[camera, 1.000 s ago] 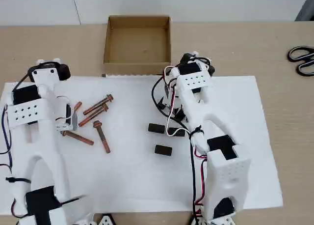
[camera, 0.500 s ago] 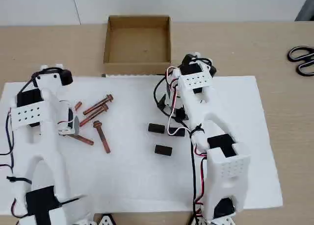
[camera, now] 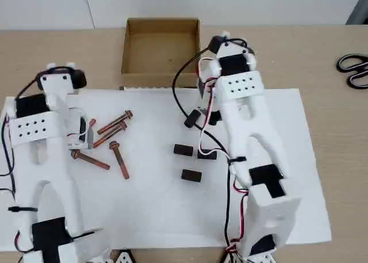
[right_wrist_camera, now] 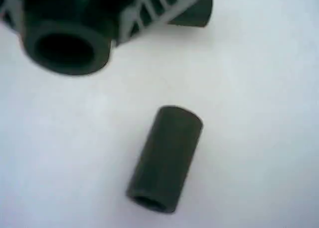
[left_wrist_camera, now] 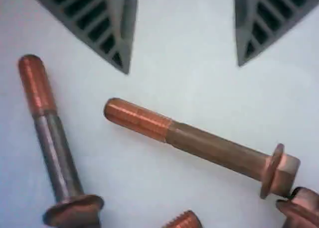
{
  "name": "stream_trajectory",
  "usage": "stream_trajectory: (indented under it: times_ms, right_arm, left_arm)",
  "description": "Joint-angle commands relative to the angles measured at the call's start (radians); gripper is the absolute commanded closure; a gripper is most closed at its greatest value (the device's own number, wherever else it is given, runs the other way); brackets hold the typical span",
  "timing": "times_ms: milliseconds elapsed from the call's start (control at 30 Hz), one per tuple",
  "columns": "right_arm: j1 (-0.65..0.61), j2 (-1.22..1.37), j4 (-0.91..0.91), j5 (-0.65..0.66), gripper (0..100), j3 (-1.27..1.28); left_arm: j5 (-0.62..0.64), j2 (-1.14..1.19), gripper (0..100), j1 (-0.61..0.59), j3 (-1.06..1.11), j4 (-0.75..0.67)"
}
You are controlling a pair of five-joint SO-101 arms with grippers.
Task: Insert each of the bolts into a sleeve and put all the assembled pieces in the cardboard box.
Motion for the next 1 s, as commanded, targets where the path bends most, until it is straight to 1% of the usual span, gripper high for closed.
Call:
stream_trajectory:
  times_ms: [0,100,167,300,467,533,600,700,833,900,967]
  right_arm:
    - [0.074,-0.124,0.01,0.074,99.5,-0.048]
    - [0.137,-0.17,0.016,0.137,99.5,-0.048]
    - [0.183,-0.193,0.016,0.161,99.5,-0.048]
    - [0.278,-0.236,0.018,0.17,99.5,-0.048]
    - [0.381,-0.271,0.018,0.17,99.5,-0.009]
    - [0.407,-0.295,0.018,0.17,99.5,0.06]
    - [0.426,-0.328,0.015,0.17,99.5,0.149]
    - [0.438,-0.384,0.012,0.17,99.5,0.288]
    - [0.438,-0.464,0.008,0.169,99.5,0.436]
    - [0.438,-0.498,0.007,0.169,99.5,0.485]
    - [0.438,-0.518,0.007,0.169,99.5,0.516]
  left_arm:
    - [-0.009,-0.008,86,0.077,-0.122,0.066]
    - [-0.043,-0.003,88,0.123,-0.133,0.064]
    - [-0.092,0.015,90,0.132,-0.134,0.06]
    - [-0.14,0.124,91,0.1,-0.223,0.066]
    - [-0.13,0.238,91,0.081,-0.397,0.068]
    - [-0.046,0.242,91,0.081,-0.42,0.068]
    - [0.081,0.235,91,0.083,-0.414,0.071]
    - [0.201,0.215,91,0.117,-0.378,0.069]
    - [0.477,0.203,91,0.157,-0.335,0.069]
    - [0.571,0.209,91,0.183,-0.282,0.069]
    - [0.635,0.218,91,0.206,-0.226,0.068]
